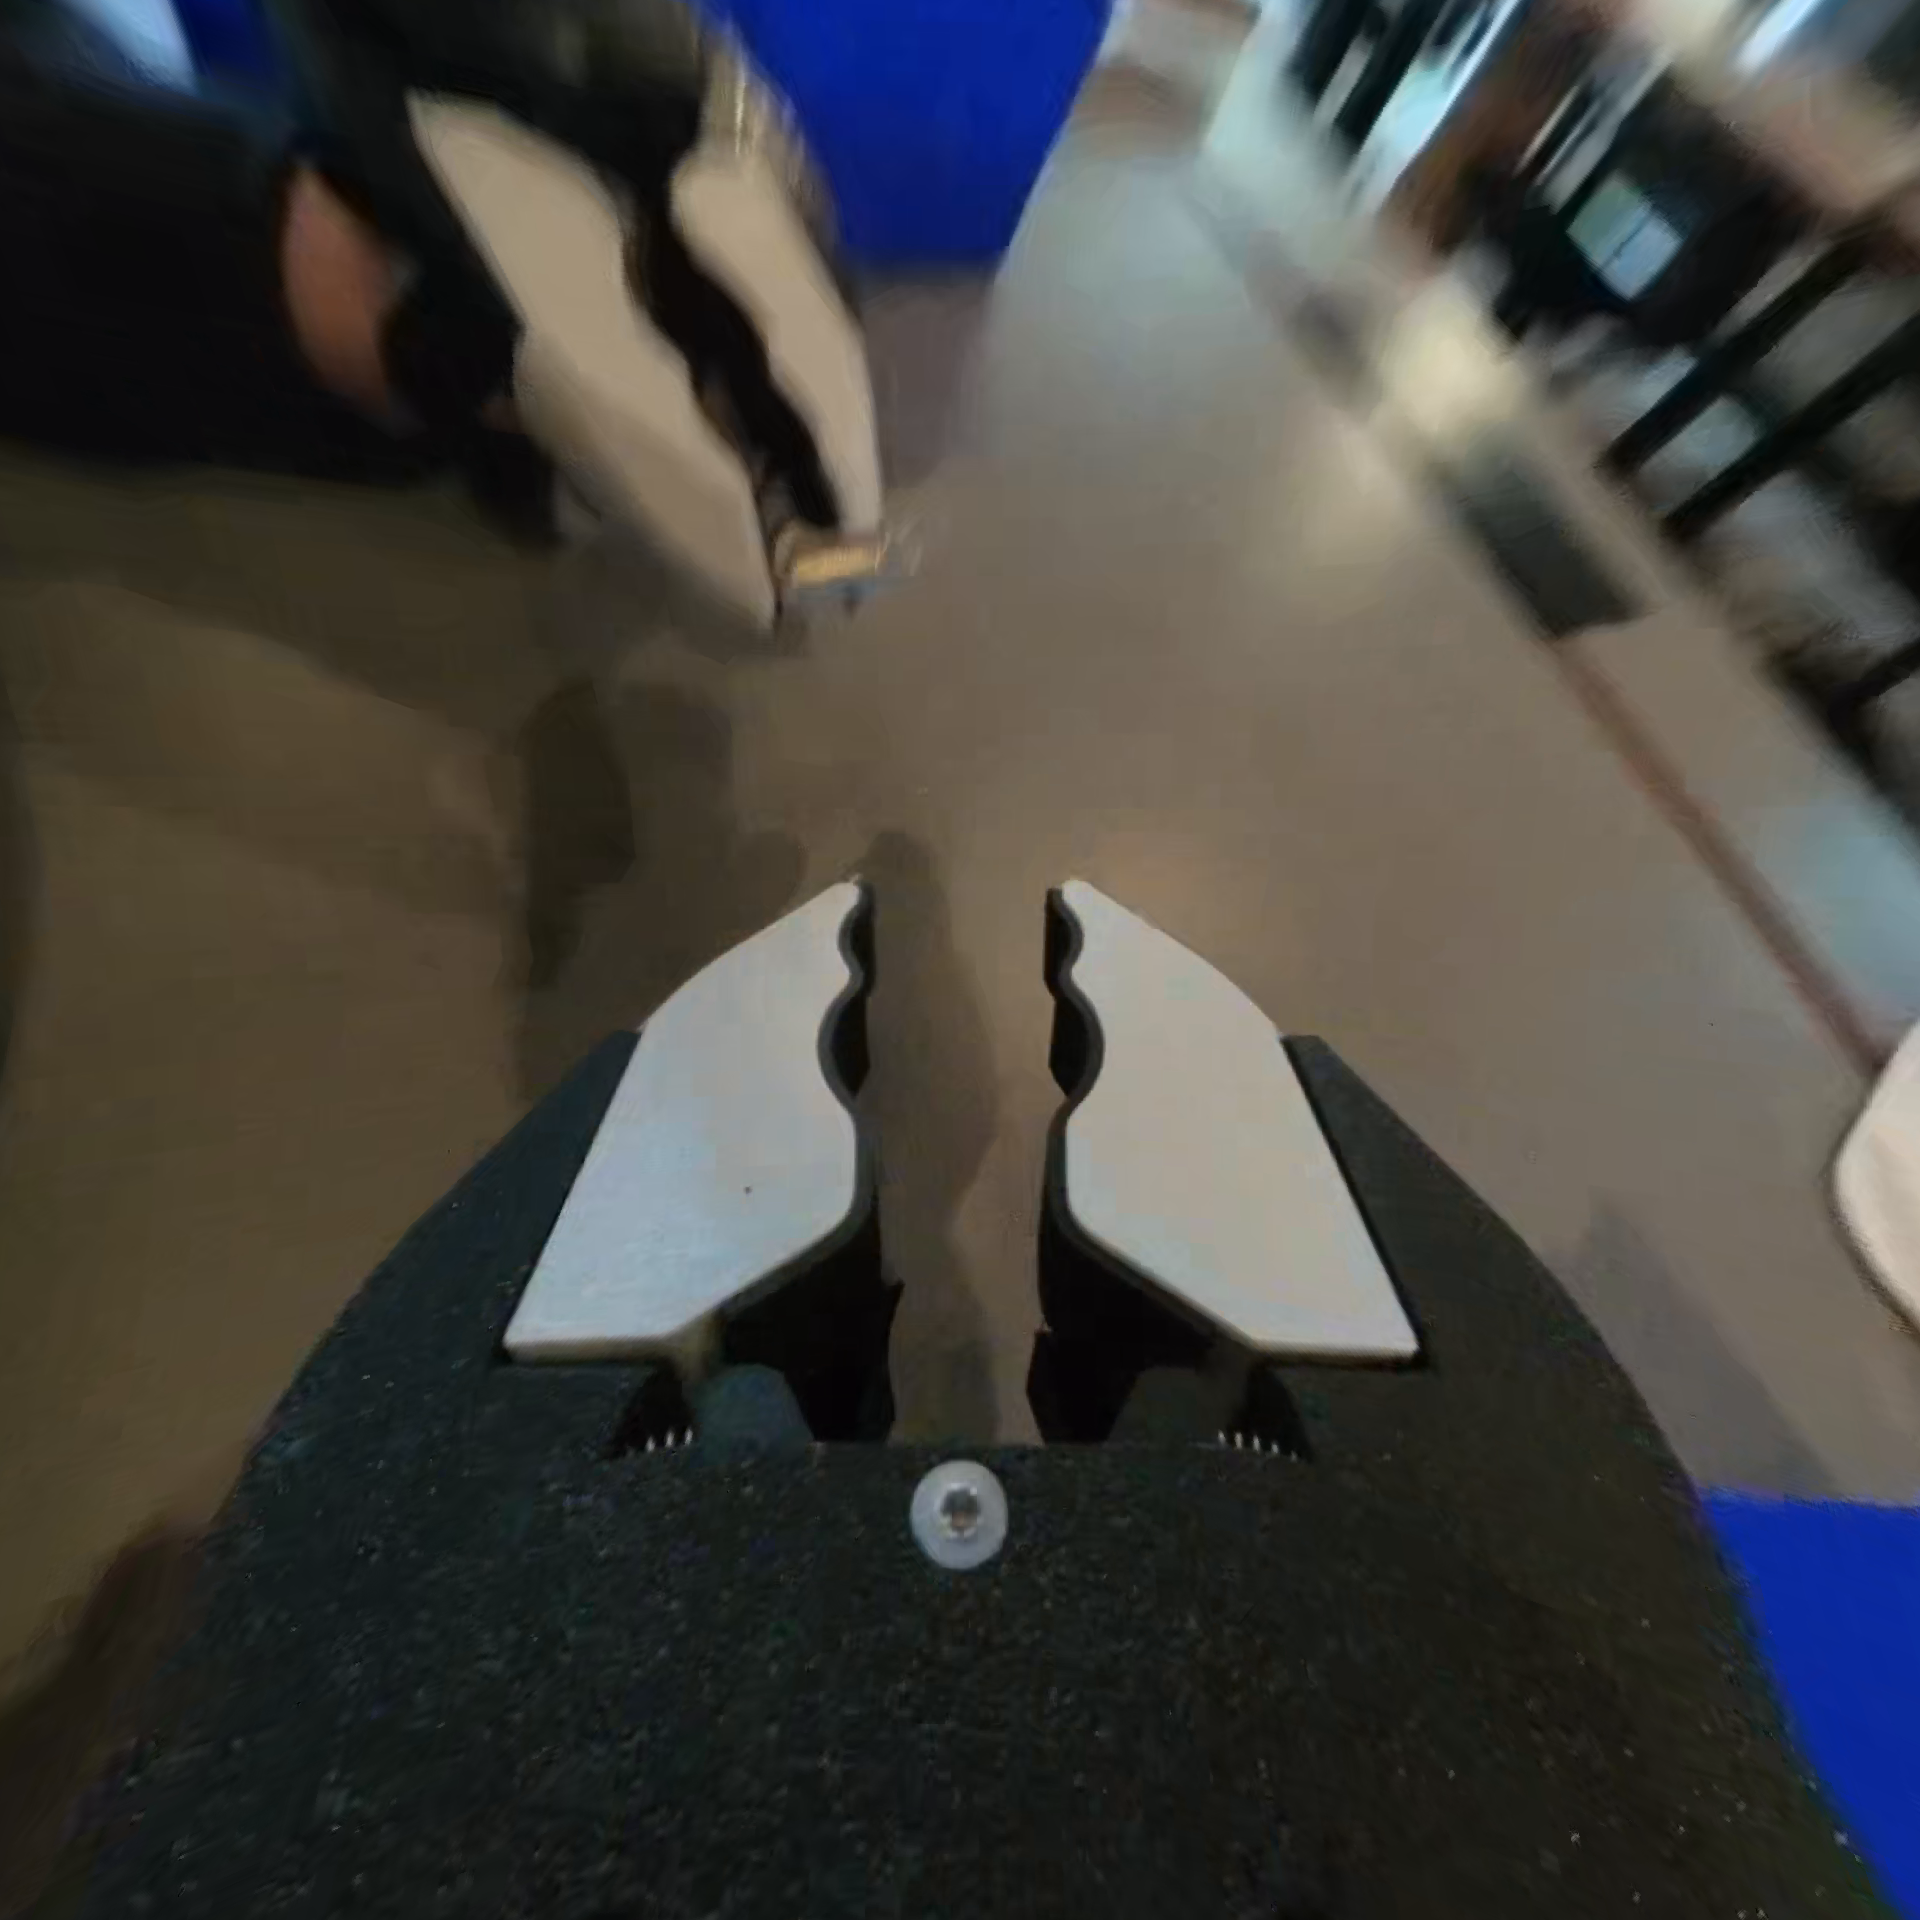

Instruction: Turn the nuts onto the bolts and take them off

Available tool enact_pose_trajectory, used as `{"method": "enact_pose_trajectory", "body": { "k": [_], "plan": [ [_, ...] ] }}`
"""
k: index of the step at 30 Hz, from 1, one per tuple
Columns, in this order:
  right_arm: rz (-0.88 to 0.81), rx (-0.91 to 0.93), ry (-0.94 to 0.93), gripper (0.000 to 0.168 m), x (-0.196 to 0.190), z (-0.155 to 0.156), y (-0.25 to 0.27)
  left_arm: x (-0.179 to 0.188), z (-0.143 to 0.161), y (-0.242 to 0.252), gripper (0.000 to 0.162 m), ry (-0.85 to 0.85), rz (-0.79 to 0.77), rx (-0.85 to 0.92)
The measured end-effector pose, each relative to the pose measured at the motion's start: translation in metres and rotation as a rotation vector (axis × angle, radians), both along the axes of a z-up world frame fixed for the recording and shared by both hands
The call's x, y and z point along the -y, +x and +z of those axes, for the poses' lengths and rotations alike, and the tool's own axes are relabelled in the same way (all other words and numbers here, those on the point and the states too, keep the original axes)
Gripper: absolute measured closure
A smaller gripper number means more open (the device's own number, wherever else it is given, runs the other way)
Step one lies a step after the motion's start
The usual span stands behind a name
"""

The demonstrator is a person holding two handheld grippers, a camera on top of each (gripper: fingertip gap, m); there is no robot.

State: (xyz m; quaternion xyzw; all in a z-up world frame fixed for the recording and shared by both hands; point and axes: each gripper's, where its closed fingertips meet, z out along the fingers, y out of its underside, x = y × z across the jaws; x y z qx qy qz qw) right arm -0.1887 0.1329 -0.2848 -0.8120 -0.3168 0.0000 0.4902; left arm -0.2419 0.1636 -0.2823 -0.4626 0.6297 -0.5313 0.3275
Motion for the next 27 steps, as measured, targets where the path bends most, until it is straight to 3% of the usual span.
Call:
{"method": "enact_pose_trajectory", "body": {
  "k": [3,5,11,16,27],
  "plan": [
    [0.041,0.087,-0.416,0.136,0.040,-0.032,0.008,0.003,-0.003,0.001,0.146,0.005,-0.014,-0.017],
    [0.024,0.153,-0.570,0.138,0.054,-0.044,0.011,0.005,-0.004,0.001,0.146,0.019,-0.022,-0.026],
    [0.079,0.306,-0.667,0.141,0.055,-0.055,0.002,0.008,-0.007,0.000,0.146,0.040,-0.038,-0.041],
    [-0.095,0.167,-0.843,0.142,0.056,-0.060,0.001,0.008,-0.008,0.000,0.146,0.037,-0.041,-0.048],
    [-0.223,0.133,-0.863,0.145,0.052,-0.072,0.001,0.009,-0.009,0.000,0.146,0.041,-0.050,-0.061]
  ]
}}
